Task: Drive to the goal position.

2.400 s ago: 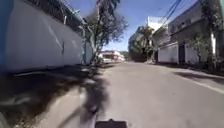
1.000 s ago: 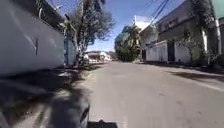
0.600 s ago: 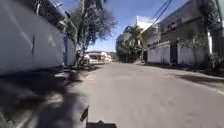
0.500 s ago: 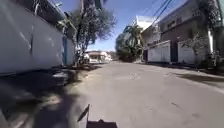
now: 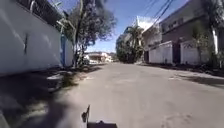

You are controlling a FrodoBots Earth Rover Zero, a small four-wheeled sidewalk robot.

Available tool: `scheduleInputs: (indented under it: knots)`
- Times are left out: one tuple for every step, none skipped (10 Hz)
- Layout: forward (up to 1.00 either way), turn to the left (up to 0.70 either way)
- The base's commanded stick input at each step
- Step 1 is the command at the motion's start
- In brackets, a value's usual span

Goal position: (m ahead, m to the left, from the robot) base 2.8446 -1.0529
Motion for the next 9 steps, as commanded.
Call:
scheduleInputs:
  knots:
    - [0.70, -0.03]
    - [0.70, -0.03]
    - [0.70, -0.03]
    - [0.70, -0.03]
    - [0.70, -0.03]
    - [0.70, -0.03]
    - [0.70, -0.03]
    - [0.70, -0.03]
    - [0.70, -0.03]
